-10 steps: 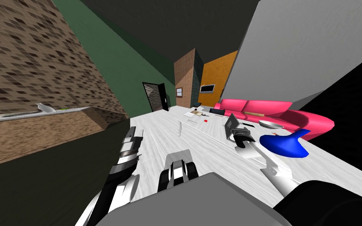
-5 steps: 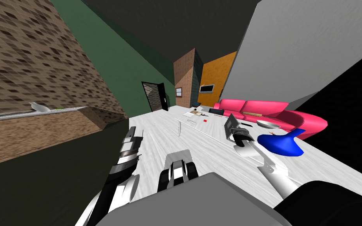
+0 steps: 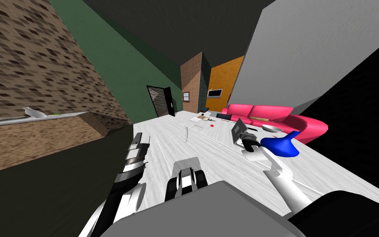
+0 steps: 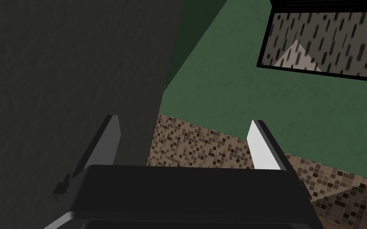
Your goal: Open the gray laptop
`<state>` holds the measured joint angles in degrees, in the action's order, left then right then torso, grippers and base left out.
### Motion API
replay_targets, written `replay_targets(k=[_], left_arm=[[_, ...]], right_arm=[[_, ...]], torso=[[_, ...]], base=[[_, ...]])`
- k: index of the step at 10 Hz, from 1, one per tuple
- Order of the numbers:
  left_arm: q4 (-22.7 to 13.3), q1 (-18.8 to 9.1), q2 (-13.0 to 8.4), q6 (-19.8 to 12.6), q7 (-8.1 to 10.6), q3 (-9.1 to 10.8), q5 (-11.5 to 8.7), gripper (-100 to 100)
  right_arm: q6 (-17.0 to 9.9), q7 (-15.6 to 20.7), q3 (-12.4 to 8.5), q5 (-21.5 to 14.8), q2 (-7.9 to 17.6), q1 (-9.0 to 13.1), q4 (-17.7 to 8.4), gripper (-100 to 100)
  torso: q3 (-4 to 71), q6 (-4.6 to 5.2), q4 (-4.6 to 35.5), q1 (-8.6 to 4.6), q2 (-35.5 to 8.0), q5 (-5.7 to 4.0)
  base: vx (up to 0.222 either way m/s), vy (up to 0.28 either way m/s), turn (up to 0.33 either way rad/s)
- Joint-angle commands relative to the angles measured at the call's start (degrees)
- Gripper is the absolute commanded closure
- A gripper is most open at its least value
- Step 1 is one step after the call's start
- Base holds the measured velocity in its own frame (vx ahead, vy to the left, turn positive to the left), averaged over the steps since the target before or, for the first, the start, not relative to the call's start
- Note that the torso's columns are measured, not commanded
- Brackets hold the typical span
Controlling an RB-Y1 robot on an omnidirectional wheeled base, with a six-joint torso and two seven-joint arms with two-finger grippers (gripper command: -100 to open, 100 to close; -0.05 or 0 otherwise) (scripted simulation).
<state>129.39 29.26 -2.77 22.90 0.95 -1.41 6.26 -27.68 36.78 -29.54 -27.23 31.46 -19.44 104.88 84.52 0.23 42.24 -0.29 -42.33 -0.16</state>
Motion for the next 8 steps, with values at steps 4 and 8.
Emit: replay_targets(k=[4, 8], left_arm=[[0.0, 0.01, 0.0, 0.0, 0.0, 0.0, 0.0, 0], [0.0, 0.0, 0.0, 0.0, 0.0, 0.0, 0.0, 0]], right_arm=[[5.21, -5.21, -1.44, 1.86, -3.55, 3.78, -3.39, 100], [10.44, -9.28, -2.71, 2.89, -7.03, 6.64, -7.14, 100]], torso=[[0.1, -0.05, -0.08, -0.04, 0.16, -0.04], [0.07, 0.01, -0.09, -0.34, 0.13, -0.18]], base=[[-0.028, -0.03, -0.058], [-0.031, -0.042, -0.072]])
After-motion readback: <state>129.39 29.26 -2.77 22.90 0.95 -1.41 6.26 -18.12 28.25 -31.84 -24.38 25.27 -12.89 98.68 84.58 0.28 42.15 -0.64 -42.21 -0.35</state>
